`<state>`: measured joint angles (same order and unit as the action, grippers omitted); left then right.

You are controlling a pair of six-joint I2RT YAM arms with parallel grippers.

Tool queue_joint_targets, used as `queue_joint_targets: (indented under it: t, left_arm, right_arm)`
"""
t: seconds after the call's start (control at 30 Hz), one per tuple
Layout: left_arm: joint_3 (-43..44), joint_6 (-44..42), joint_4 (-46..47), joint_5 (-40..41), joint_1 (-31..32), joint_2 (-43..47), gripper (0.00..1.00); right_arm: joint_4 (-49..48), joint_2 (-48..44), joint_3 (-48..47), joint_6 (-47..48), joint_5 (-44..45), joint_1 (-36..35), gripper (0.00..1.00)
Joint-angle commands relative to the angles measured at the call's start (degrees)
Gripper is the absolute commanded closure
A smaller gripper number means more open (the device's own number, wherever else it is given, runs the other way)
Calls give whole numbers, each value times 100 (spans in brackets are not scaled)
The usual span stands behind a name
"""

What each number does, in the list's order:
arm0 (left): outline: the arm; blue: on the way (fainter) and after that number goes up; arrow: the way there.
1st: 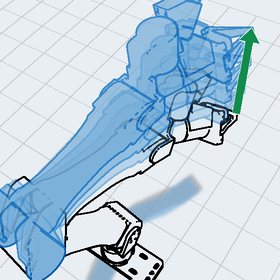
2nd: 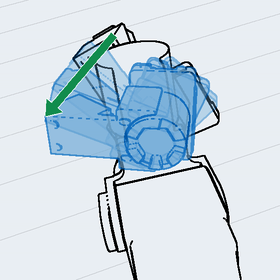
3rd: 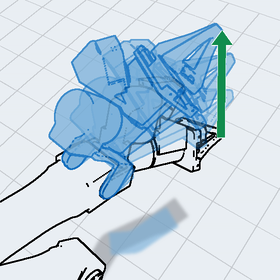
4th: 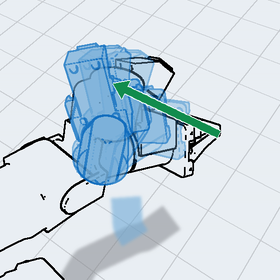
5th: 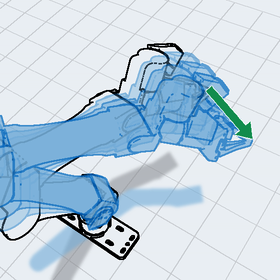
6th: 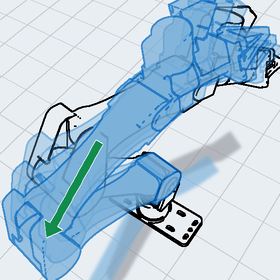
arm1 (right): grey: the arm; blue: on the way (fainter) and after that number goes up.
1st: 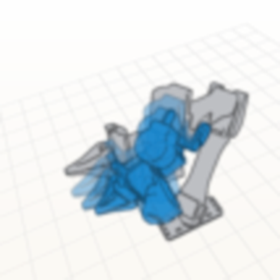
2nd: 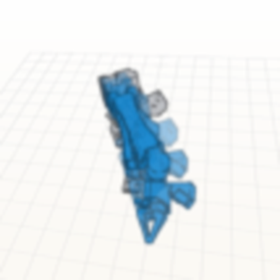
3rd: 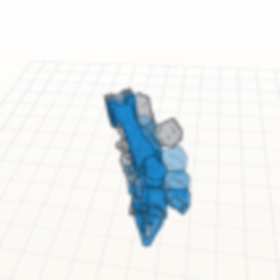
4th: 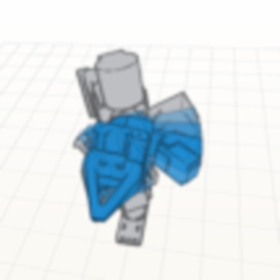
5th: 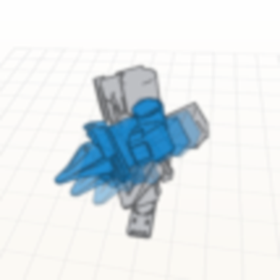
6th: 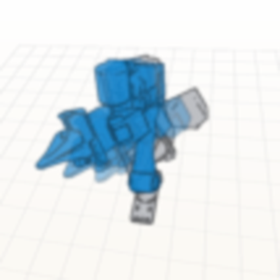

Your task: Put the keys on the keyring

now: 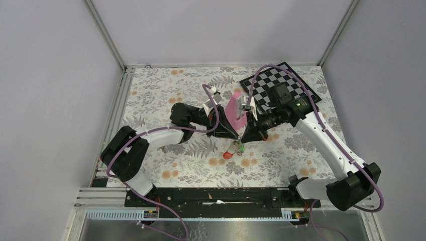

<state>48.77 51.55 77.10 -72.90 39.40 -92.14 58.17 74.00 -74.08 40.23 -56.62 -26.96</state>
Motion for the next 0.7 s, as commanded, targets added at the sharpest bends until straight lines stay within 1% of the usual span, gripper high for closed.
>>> queue_joint_targets:
  t: [0.0,0.17,0.33,0.67]
  left_arm:
    - [227,-113,379,-235,55,-38,100]
    - [220,-182,300,-259,59,-33,100]
    - [244,-206,266,-259,55,-22,100]
    - [405,-207,299,-514,-24,-89,100]
  right_arm:
    - [65,-212,-305,104,28,24,100]
    - [100,-192,-419,47,11,24,100]
    - [116,-195,-320,55,43,23,100]
    - [339,-249,-196,82,412,21,100]
